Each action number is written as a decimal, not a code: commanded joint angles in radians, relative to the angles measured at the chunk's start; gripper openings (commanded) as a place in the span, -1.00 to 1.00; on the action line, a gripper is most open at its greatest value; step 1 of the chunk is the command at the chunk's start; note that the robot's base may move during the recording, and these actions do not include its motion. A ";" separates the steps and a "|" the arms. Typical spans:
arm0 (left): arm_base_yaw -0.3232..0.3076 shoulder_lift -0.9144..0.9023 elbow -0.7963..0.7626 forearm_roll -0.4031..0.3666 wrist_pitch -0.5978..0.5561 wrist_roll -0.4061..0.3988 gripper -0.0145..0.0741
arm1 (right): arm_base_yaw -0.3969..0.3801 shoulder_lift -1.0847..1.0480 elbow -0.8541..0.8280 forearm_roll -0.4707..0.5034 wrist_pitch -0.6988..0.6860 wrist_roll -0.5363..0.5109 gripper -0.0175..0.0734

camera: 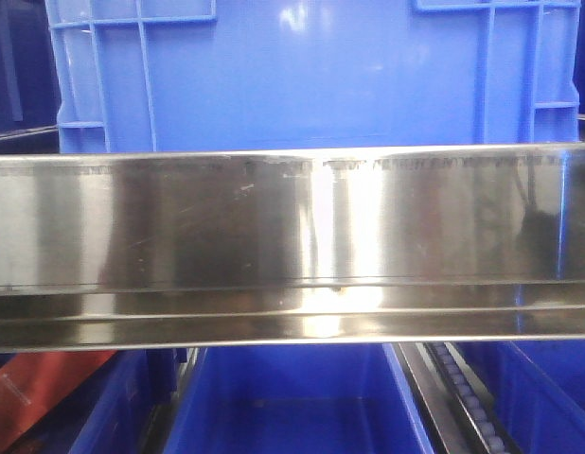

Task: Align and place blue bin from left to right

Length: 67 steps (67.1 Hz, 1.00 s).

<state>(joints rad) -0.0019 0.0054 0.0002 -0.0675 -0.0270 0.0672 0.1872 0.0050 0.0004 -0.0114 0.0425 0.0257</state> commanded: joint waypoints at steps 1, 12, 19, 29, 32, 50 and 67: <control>-0.011 -0.005 0.000 0.009 -0.020 0.001 -0.92 | -0.004 -0.005 0.000 0.003 -0.023 -0.006 -0.79; -0.054 -0.005 0.000 0.035 -0.015 0.001 -0.92 | -0.004 -0.005 0.000 0.003 -0.023 -0.006 -0.79; -0.058 -0.005 0.000 0.035 -0.010 0.001 -0.92 | -0.004 -0.005 0.000 0.003 -0.023 -0.006 -0.79; -0.058 -0.005 0.000 0.059 0.003 -0.073 -0.92 | -0.004 -0.005 0.000 0.003 -0.023 -0.006 -0.79; -0.058 -0.005 0.000 0.067 0.005 -0.080 -0.92 | -0.004 -0.005 0.000 0.003 -0.023 -0.006 -0.79; -0.058 -0.005 0.000 0.073 0.011 -0.078 -0.92 | -0.004 -0.005 0.000 0.003 -0.023 -0.006 -0.79; -0.056 -0.005 0.000 0.041 0.033 -0.059 -0.92 | -0.004 -0.005 0.000 0.003 -0.023 -0.006 -0.79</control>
<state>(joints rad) -0.0532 0.0054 0.0024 -0.0069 0.0000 0.0000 0.1872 0.0034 0.0004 -0.0114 0.0409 0.0257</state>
